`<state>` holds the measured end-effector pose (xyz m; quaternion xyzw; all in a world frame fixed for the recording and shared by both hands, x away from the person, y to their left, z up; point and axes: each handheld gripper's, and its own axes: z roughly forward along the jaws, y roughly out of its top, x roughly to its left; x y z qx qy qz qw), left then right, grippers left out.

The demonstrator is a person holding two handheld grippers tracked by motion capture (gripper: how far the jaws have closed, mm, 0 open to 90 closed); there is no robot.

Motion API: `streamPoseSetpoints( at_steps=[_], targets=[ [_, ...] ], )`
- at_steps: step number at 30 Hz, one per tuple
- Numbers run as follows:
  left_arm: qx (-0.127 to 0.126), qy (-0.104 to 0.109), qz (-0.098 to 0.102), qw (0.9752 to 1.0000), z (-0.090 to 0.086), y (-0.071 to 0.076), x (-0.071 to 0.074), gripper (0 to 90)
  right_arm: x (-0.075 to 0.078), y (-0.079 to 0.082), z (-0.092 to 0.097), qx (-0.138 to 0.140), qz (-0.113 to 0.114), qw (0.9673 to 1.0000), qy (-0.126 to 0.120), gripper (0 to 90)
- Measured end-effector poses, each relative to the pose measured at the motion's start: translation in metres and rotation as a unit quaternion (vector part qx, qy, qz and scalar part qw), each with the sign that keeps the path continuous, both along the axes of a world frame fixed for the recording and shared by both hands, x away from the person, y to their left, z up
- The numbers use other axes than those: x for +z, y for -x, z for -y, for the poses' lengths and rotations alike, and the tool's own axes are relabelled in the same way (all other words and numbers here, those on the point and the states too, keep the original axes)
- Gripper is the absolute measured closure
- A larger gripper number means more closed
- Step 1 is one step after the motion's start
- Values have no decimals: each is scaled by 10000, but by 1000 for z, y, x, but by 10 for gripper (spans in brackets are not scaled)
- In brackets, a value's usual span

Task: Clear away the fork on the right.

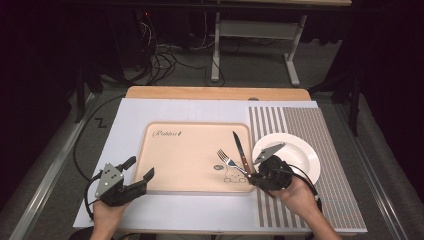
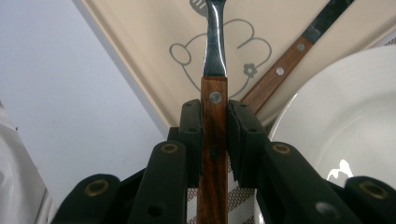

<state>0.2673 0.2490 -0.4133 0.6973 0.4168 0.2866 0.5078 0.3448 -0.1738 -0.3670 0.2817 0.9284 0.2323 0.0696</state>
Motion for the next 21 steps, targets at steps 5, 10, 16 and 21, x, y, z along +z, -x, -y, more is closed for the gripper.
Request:
streamPoseSetpoints(
  at_steps=[5,10,16,21],
  targets=[
    [-5,0,1,10000,0,0,0,276,2,-6,-9,-36,-11,10000,-11,790],
    [-5,2,0,10000,0,0,0,276,2,-12,-18,-55,-34,10000,11,790],
    [-27,2,0,10000,0,0,0,276,2,-18,-28,-72,-75,9999,46,790],
    [-40,0,9,10000,0,0,0,277,1,-24,-38,-134,-121,9998,84,790]
  ],
)
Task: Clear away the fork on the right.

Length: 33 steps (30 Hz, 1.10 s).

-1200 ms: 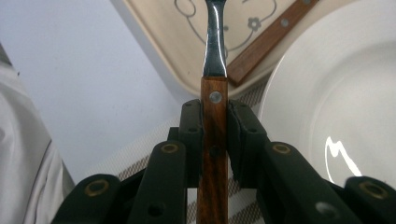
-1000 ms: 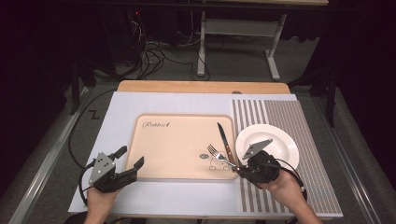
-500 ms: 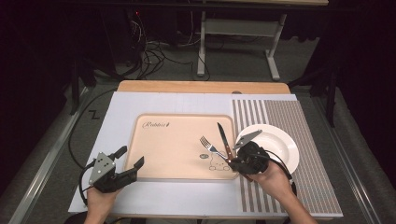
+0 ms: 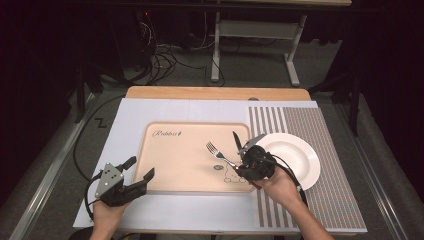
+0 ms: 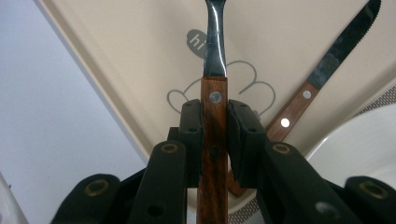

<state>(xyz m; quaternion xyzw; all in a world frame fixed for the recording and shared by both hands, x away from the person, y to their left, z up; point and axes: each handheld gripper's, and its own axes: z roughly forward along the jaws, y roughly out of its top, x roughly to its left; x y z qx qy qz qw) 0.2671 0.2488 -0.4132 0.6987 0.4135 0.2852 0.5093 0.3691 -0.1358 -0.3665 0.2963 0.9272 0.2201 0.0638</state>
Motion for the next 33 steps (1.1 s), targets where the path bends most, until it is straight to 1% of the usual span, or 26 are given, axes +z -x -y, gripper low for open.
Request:
streamPoseSetpoints(
  at_steps=[4,12,14,19,20,23,27,31,33],
  targets=[
    [4,6,-4,10000,0,0,0,277,-1,-5,-7,-54,-38,10000,3,790],
    [10,2,-7,10000,0,0,0,277,-6,-15,-21,-269,-101,9996,81,790],
    [7,0,-12,10000,0,0,0,277,-7,-17,-22,-279,-113,9995,79,790],
    [-7,-18,-12,10000,0,0,0,277,-14,-22,-31,-406,-191,9988,217,790],
    [-6,-18,-14,10000,0,0,0,277,-15,-23,-32,-367,-173,9989,219,790],
    [0,0,-11,10000,0,0,0,277,-21,-26,-37,-414,-277,9984,260,790],
    [0,1,-10,10000,-1,0,0,277,-26,-29,-41,-391,-289,9985,263,790],
    [0,0,-8,10000,-1,0,0,277,-30,-30,-45,-391,-311,9982,324,790],
    [-4,-2,-7,10000,-1,0,0,277,-32,-31,-46,-438,-316,9979,347,789]
  ],
)
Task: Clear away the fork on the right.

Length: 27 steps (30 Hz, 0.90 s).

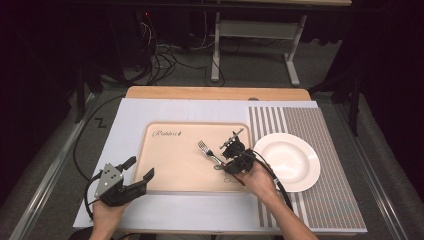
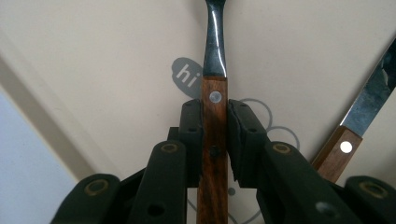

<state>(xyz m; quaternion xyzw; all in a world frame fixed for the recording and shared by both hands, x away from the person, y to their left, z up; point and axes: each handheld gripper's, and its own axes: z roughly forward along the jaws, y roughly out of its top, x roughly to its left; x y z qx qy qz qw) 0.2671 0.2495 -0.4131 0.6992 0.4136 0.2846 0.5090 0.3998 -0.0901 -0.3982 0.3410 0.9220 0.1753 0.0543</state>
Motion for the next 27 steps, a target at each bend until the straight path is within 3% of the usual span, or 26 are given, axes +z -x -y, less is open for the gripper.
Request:
streamPoseSetpoints(
  at_steps=[13,17,21,22,24,27],
  targets=[
    [-4,-16,18,10000,0,0,0,277,-6,0,-4,-74,56,9998,200,771],
    [-2,-7,19,10000,1,0,0,276,-6,0,-4,7,112,9997,230,689],
    [-10,-17,13,10000,0,0,0,277,-2,1,-1,-60,214,9997,35,577],
    [-10,-17,13,10000,0,0,0,277,-1,2,-1,-131,196,9997,-3,578],
    [-14,-38,4,10000,1,0,0,277,2,2,1,5,341,9994,-105,591],
    [-14,-52,-18,10000,1,-2,-1,278,6,5,-1,105,452,9987,-229,715]
  ],
)
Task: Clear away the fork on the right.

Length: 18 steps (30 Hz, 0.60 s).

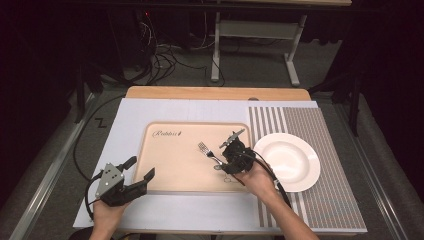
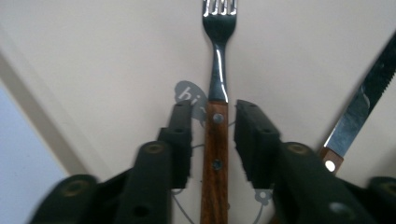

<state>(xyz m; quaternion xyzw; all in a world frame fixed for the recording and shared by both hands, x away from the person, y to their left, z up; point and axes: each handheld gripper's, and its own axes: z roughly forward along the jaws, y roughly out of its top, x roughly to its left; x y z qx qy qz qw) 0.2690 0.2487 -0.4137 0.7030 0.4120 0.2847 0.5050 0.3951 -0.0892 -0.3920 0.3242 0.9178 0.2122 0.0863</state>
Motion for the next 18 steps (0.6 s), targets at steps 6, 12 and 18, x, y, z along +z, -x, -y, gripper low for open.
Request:
streamPoseSetpoints(
  at_steps=[6,12,18],
  targets=[
    [-33,-47,-25,10000,1,-2,0,286,-6,6,-8,281,-127,9995,24,885],
    [-14,-32,31,10000,-1,0,1,286,-15,6,-13,334,-135,9992,171,900],
    [-21,-41,31,10000,-1,0,1,286,-17,3,-11,228,-147,9995,176,900]
  ],
)
